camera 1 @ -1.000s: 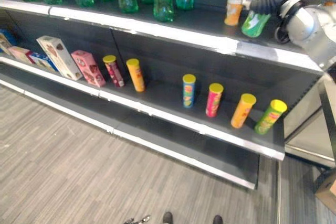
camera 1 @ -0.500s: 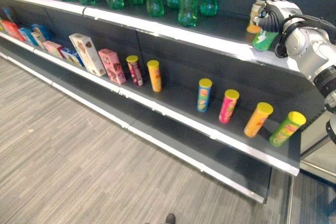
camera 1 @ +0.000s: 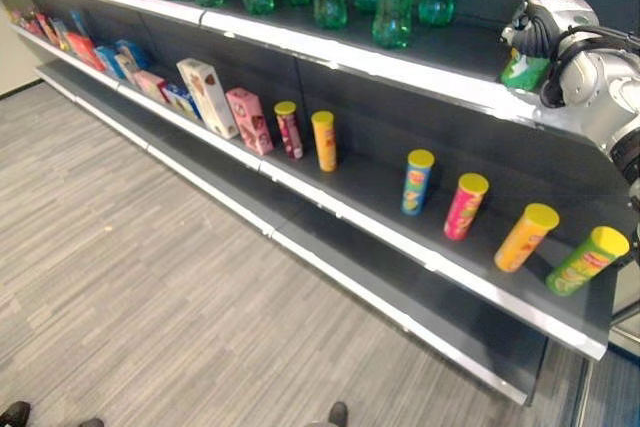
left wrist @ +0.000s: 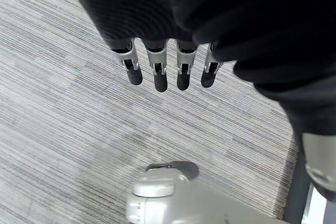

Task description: Put the goods on the table back onto the shelves and tidy them up.

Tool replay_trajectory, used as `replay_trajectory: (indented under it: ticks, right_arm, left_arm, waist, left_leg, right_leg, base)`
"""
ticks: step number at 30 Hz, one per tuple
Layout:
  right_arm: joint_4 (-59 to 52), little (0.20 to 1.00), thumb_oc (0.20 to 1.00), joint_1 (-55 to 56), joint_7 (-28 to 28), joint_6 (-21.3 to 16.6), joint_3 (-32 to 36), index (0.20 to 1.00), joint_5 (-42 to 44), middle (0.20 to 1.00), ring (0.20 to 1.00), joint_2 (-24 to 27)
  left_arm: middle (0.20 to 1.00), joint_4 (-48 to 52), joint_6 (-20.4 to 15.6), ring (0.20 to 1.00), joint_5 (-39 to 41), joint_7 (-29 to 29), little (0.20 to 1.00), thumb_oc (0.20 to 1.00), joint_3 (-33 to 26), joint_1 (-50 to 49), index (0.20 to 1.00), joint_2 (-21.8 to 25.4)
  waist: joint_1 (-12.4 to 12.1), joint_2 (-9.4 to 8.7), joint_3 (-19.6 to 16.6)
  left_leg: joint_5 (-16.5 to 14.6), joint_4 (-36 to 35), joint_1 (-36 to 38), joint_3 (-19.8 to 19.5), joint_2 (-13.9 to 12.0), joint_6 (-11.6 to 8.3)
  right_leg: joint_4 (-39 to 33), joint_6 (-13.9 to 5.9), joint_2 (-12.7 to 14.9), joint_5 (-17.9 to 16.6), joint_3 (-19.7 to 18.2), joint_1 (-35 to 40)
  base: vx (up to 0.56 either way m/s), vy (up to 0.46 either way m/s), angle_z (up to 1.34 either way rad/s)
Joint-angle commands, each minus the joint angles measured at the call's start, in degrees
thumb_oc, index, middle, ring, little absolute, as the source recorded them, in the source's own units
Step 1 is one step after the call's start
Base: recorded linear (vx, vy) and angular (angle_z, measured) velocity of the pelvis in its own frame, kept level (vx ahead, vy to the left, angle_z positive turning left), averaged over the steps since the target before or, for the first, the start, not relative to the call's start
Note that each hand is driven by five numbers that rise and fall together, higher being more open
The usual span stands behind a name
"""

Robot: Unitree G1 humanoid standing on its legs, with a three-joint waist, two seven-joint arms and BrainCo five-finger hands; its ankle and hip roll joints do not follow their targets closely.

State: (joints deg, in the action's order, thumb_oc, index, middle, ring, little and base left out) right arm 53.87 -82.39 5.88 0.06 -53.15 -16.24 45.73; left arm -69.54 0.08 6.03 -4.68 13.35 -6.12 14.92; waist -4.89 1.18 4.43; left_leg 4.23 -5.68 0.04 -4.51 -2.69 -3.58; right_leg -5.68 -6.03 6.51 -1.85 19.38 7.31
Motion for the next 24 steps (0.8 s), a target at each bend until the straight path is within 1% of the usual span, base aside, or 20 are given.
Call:
replay_trajectory:
  ticks: [1,9,10,11,17,20,21,24]
  right_arm:
    - [1.7,0.2,0.2,-6.6,0.4,-0.3,-4.3,0.2,-1.7,0.2,0.2,-1.0]
    - [-0.3,0.2,0.2,-6.7,-0.6,-0.4,-5.6,0.2,-3.0,0.2,0.2,-1.0]
    - [-0.2,0.253,0.253,-6.8,-0.7,-0.5,-5.7,0.253,-3.0,0.253,0.253,-1.1]
    - [-0.6,1.0,1.0,-6.8,-0.7,-0.5,-5.7,1.0,-2.9,1.0,1.0,-1.0]
    - [-3.0,1.0,1.0,-7.7,-0.1,-0.8,-5.4,1.0,-2.0,1.0,1.0,-0.6]
    - [-9.5,1.0,1.0,-10.5,1.5,-1.1,-5.3,1.0,-0.8,1.0,1.0,2.3]
    - [-9.6,1.0,1.0,-10.5,1.5,-1.0,-5.2,1.0,-0.8,1.0,1.0,2.3]
    - [-14.4,1.0,1.0,-12.9,3.2,-1.4,-4.5,1.0,0.7,1.0,1.0,4.8]
  left_arm:
    - [1.0,-1.9,-0.7,1.0,-0.9,-0.2,1.0,1.0,2.8,4.0,1.0,3.7]
    - [1.0,-1.9,-0.6,1.0,-1.1,-0.6,1.0,1.0,2.2,3.8,1.0,3.9]
    - [1.0,-1.8,-0.7,1.0,-1.1,-0.6,1.0,1.0,2.2,3.7,1.0,3.9]
    - [1.0,-1.9,-0.7,1.0,-1.1,-0.7,1.0,1.0,2.1,3.6,1.0,3.9]
    - [1.0,-2.1,-0.5,1.0,-1.5,-0.7,1.0,1.0,1.8,3.2,1.0,4.0]
    - [1.0,-2.0,-0.3,1.0,-1.7,-0.9,1.0,1.0,1.4,3.3,1.0,4.3]
    - [1.0,-2.0,-0.3,1.0,-1.7,-0.9,1.0,1.0,1.4,3.3,1.0,4.3]
    - [1.0,-2.4,-0.3,1.0,-2.1,-1.3,1.0,1.0,0.9,3.0,1.0,4.4]
  waist:
    - [-0.9,-3.8,1.6]
    - [-0.9,-4.36,1.6]
    - [-0.8,-4.45,1.6]
    - [-0.8,-4.47,1.6]
    - [-0.6,-4.69,1.4]
    - [0.3,-5.07,1.2]
    - [0.2,-5.06,1.2]
    - [0.9,-5.22,1.1]
  left_leg:
    - [-3.4,2.5,1.3,6.1,-4.2,-5.94]
    - [-3.9,2.6,1.5,6.2,-4.1,-5.61]
    - [-4.0,2.7,1.5,6.2,-4.1,-5.56]
    - [-4.1,2.7,1.6,6.3,-4.1,-5.51]
    - [-4.6,2.7,2.2,6.9,-4.0,-5.23]
    - [-5.0,2.7,2.4,7.6,-4.0,-5.02]
    - [-5.0,2.7,2.5,7.6,-4.0,-5.01]
    - [-5.3,2.6,2.6,7.8,-4.0,-4.78]
  right_leg:
    - [2.5,-2.35,2.9,6.4,-1.6,1.8]
    - [2.9,-2.34,3.1,6.8,-1.9,1.7]
    - [2.9,-2.36,3.1,6.7,-2.0,1.6]
    - [3.0,-2.38,3.2,6.7,-2.0,1.5]
    - [2.9,-2.56,3.3,6.5,-2.7,1.5]
    - [2.9,-2.73,3.5,6.2,-3.4,1.1]
    - [2.9,-2.73,3.5,6.2,-3.4,1.1]
    - [2.9,-2.96,3.7,5.8,-3.9,0.7]
  base:
    - [0.0,0.0,0.0]
    - [0.0,0.0,0.0]
    - [0.0,0.0,0.0]
    - [0.0,0.0,0.0]
    - [0.0,0.01,-0.01]
    - [0.0,0.043,-0.03]
    - [0.0,0.036,-0.02]
    - [-0.01,0.03,-0.01]
